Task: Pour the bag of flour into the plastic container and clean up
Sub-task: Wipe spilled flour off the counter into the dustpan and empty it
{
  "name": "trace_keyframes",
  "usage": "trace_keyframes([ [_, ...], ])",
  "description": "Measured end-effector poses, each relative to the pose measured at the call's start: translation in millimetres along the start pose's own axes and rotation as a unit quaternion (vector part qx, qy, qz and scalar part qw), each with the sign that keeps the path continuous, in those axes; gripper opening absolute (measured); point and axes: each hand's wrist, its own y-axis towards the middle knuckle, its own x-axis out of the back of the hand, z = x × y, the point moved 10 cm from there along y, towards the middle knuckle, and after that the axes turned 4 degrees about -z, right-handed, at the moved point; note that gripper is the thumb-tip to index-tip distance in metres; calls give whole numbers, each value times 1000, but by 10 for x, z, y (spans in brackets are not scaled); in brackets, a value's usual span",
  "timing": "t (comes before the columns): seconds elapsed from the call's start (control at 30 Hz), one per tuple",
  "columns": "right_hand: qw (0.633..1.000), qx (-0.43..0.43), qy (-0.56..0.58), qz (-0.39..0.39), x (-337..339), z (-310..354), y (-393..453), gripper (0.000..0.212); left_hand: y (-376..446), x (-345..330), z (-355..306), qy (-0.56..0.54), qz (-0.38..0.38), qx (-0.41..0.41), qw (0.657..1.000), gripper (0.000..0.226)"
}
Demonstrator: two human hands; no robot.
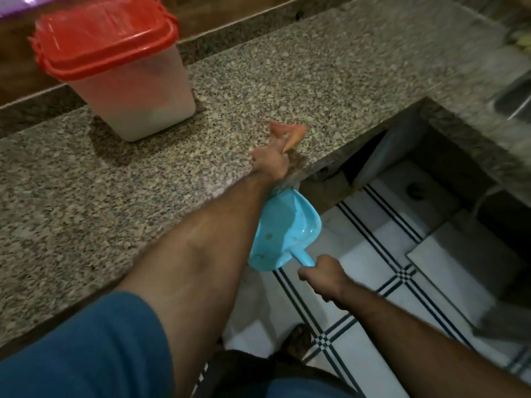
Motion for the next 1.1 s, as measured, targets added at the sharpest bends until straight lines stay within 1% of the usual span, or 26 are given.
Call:
trace_keyframes([
  [0.03,1000,3,-2,0,26,0,20,23,51,-276,-58,56,47,-44,996,62],
  [0.07,1000,6,-3,1,45,2,39,22,-46,-403,-178,102,86,-78,988,60],
  [0.1,1000,9,-3,2,57,7,56,22,-150,-494,-194,135,108,-87,981,58],
  [0.13,1000,12,-1,4,69,17,69,21,-318,-436,-237,144,107,-89,980,55],
  [0.2,1000,16,4,11,67,24,93,19,-575,-157,-194,112,32,-77,990,40],
  [0.23,1000,18,0,16,53,22,98,19,-693,-30,-63,100,-4,-60,993,36],
  [0.33,997,38,-57,28,-22,37,83,19,-1147,449,444,108,-34,28,993,47],
  [0.4,993,59,-99,38,-114,78,60,22,-1453,894,975,101,-76,133,983,45],
  [0.43,991,68,-111,45,-173,104,53,22,-1637,1166,1264,102,-111,197,969,42],
  [0.5,988,82,-119,59,-297,168,47,19,-2067,1735,1752,106,-206,282,931,38],
  [0.57,987,85,-115,70,-372,230,46,15,-2438,2076,2093,79,-279,336,896,38],
  [0.63,987,85,-108,79,-438,298,41,15,-2676,2184,2306,80,-317,368,870,38],
  [0.67,988,85,-103,82,-461,326,41,15,-2720,2147,2382,98,-310,381,865,39],
  [0.7,988,83,-101,83,-479,348,43,16,-2712,2064,2450,124,-286,390,866,41],
  [0.77,988,80,-100,83,-509,380,56,17,-2649,1825,2458,166,-254,390,870,53],
  [0.8,989,77,-99,81,-519,393,65,17,-2589,1685,2415,179,-249,384,871,53],
  [0.83,989,75,-98,79,-528,406,74,18,-2489,1546,2288,183,-258,363,876,45],
  [0.87,990,73,-98,76,-539,420,85,17,-2359,1408,2092,174,-269,322,891,34],
  [0.9,990,71,-98,75,-550,430,93,16,-2177,1274,1857,138,-274,259,916,26],
  [0.93,990,69,-97,72,-555,442,99,15,-1957,1114,1587,77,-251,189,946,22],
  [0.97,991,67,-95,69,-554,452,101,15,-1686,919,1386,14,-198,127,972,21],
  [1.0,991,65,-94,68,-550,459,101,15,-1448,770,1254,-24,-139,93,986,22],
  [1.03,991,63,-94,69,-542,466,99,15,-1221,699,1180,-55,-104,88,989,23],
  [1.07,991,61,-94,69,-524,470,99,15,-1055,729,1080,-91,-95,94,987,24],
  [1.1,991,59,-94,68,-498,470,99,15,-918,825,1050,-95,-116,105,983,27],
])
